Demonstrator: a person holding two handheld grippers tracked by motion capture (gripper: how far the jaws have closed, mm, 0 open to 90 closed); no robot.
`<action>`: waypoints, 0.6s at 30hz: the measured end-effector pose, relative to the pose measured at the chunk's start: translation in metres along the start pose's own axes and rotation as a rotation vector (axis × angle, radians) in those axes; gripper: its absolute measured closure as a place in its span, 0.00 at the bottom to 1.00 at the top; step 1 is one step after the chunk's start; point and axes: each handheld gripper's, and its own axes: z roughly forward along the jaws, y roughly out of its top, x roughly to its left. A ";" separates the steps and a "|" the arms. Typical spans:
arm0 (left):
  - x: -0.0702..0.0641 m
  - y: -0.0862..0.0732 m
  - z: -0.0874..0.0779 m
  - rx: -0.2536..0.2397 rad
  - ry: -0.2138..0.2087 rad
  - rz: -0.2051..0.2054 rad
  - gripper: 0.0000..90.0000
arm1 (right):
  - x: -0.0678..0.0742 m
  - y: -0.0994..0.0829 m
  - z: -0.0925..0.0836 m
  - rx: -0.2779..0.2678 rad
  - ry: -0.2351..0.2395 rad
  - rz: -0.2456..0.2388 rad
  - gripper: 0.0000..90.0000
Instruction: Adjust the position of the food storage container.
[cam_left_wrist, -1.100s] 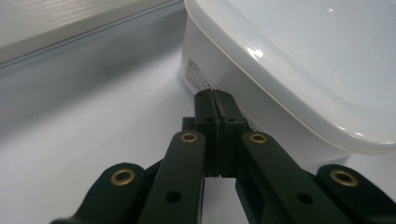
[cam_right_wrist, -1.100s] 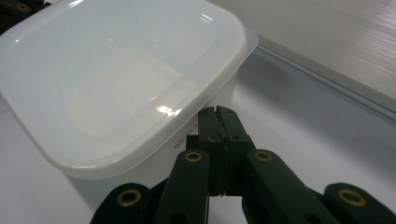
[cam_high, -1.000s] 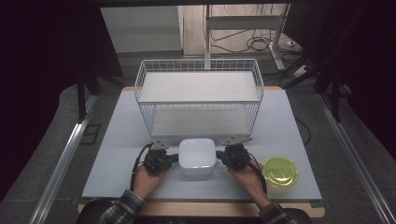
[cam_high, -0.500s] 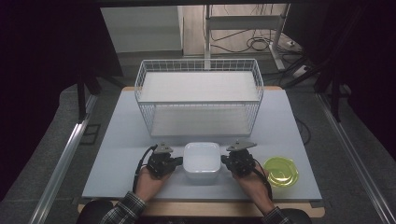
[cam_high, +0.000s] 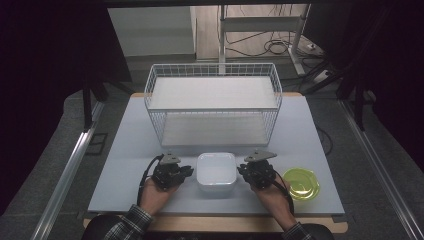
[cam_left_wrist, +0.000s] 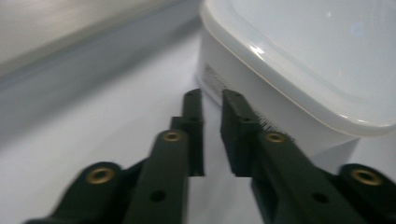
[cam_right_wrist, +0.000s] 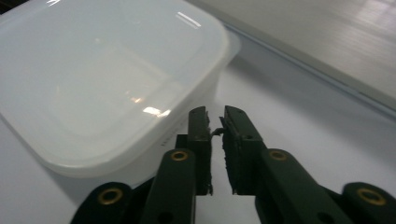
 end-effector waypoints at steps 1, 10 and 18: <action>0.001 -0.001 -0.004 -0.010 0.000 -0.004 0.81 | -0.002 -0.001 -0.002 -0.009 -0.001 0.003 0.85; 0.002 -0.009 -0.031 -0.040 -0.008 0.045 0.40 | -0.008 -0.003 -0.023 -0.088 0.010 0.048 0.62; -0.005 -0.014 -0.042 -0.054 -0.005 0.064 0.21 | -0.001 -0.002 -0.033 -0.139 0.031 0.024 0.42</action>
